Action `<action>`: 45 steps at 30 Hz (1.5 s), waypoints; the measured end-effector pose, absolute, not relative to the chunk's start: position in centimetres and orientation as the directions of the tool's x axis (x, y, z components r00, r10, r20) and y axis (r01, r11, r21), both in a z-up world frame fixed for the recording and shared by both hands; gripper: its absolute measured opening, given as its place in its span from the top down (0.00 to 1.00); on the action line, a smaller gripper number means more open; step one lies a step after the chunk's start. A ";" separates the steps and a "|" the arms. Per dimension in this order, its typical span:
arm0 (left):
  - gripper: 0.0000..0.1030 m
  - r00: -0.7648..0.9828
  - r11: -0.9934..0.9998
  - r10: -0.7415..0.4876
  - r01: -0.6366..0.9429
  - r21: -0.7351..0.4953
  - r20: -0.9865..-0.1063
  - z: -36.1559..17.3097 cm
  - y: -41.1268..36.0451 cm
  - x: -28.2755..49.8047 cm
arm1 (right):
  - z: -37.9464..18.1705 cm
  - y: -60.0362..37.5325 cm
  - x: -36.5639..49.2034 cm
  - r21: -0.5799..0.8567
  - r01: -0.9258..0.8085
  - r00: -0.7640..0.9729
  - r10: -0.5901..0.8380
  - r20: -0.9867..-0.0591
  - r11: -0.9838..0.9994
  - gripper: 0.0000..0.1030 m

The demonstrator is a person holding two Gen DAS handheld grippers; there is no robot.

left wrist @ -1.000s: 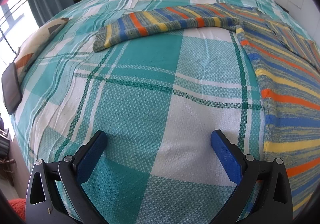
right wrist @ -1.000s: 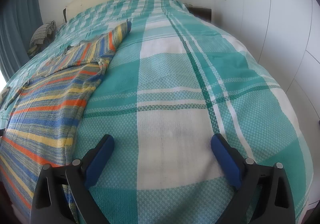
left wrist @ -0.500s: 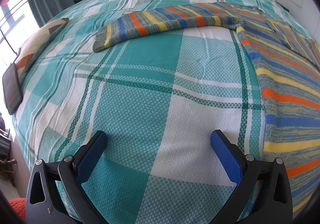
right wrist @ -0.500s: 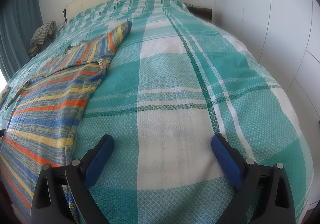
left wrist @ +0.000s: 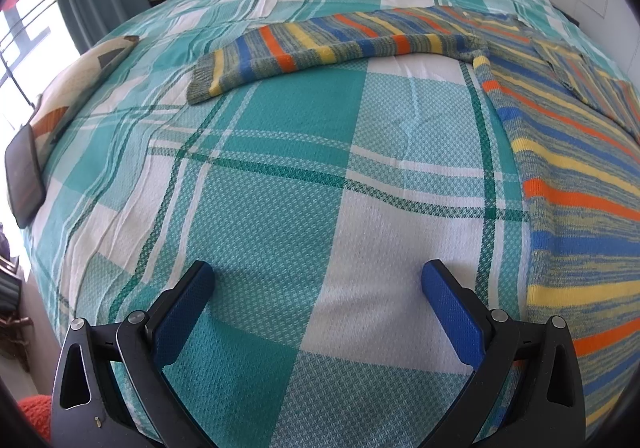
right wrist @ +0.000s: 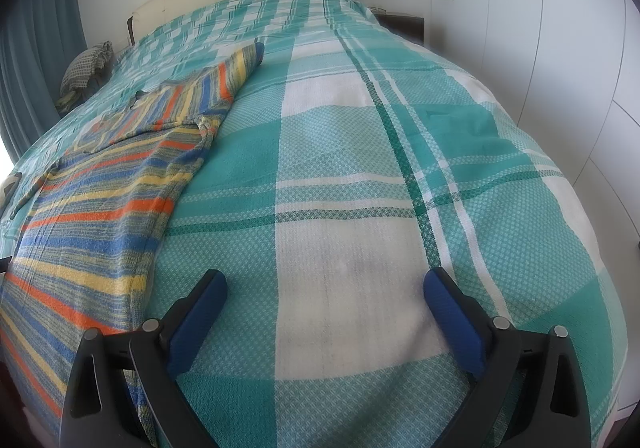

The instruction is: Fold small clothes

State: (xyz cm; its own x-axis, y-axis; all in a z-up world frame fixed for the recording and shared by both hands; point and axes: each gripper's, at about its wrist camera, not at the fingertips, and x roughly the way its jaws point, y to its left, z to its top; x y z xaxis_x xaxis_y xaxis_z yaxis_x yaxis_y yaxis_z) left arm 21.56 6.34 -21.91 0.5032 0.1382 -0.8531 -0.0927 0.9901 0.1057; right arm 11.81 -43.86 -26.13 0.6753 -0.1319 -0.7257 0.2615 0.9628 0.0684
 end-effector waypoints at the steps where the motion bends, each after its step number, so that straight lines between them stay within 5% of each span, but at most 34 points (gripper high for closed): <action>1: 0.00 0.496 0.991 0.127 -0.097 0.091 -0.859 -21.7 6.5 21.6 | -26.1 -43.9 11.8 0.069 0.262 0.675 -0.132 -0.726 0.963 0.05; 5: 0.01 0.474 0.985 -0.051 -0.124 -0.124 -0.879 -19.9 8.6 21.2 | -26.1 -43.9 11.8 0.068 0.262 0.675 -0.132 -0.726 0.963 0.04; 9: 0.01 0.594 0.884 -0.222 -0.211 -0.416 -0.773 -16.8 14.1 22.4 | -26.2 -43.9 11.8 0.071 0.261 0.676 -0.130 -0.725 0.963 0.04; 17: 0.04 0.525 0.737 -0.202 -0.474 -0.481 -0.827 -20.4 22.1 32.8 | -26.1 -43.5 11.8 0.066 0.252 0.675 -0.127 -0.727 0.965 0.02; 19: 0.35 0.547 0.747 -0.174 -0.469 -0.472 -0.819 -20.3 21.8 34.2 | -26.1 -43.5 11.9 0.060 0.253 0.674 -0.132 -0.727 0.965 0.02; 20: 0.92 0.536 0.763 -0.162 -0.465 -0.450 -0.828 -20.2 21.4 34.9 | -26.1 -43.4 11.9 0.058 0.254 0.674 -0.133 -0.727 0.966 0.02; 21: 0.97 0.520 0.775 -0.167 -0.457 -0.437 -0.838 -20.0 21.0 35.7 | -26.1 -43.4 11.9 0.057 0.254 0.674 -0.134 -0.727 0.966 0.02; 25: 0.97 0.618 0.863 -0.171 -0.282 -0.419 -0.768 -13.2 16.9 37.2 | -26.1 -43.5 11.9 0.059 0.251 0.674 -0.131 -0.727 0.966 0.02; 30: 0.97 0.677 0.929 -0.330 0.106 -0.356 -0.659 -3.0 5.0 38.0 | -26.2 -43.6 12.0 0.056 0.251 0.672 -0.133 -0.728 0.966 0.02; 34: 0.96 0.625 0.897 -0.440 0.338 -0.285 -0.645 -1.1 -6.2 38.1 | -26.2 -43.6 12.2 0.050 0.248 0.669 -0.133 -0.731 0.968 0.01; 35: 0.92 0.598 0.888 -0.451 0.375 -0.266 -0.662 -1.9 -8.9 38.1 | -26.2 -43.6 12.2 0.051 0.247 0.669 -0.132 -0.731 0.968 0.01; 37: 0.66 0.525 0.877 -0.450 0.413 -0.246 -0.722 -5.0 -13.3 38.4 | -26.2 -43.6 12.2 0.052 0.248 0.670 -0.132 -0.731 0.967 0.01; 38: 0.37 0.486 0.882 -0.433 0.402 -0.246 -0.759 -6.8 -14.6 38.6 | -26.2 -43.6 12.2 0.051 0.247 0.670 -0.132 -0.731 0.968 0.01; 42: 0.32 0.500 0.884 -0.465 0.307 -0.352 -0.731 -9.6 -13.3 38.0 | -26.2 -43.6 12.1 0.055 0.246 0.671 -0.129 -0.730 0.968 0.01; 45: 0.32 0.564 0.931 -0.361 0.182 -0.315 -0.742 -10.8 -10.4 38.3 | -26.2 -43.7 12.1 0.065 0.242 0.675 -0.120 -0.728 0.968 0.01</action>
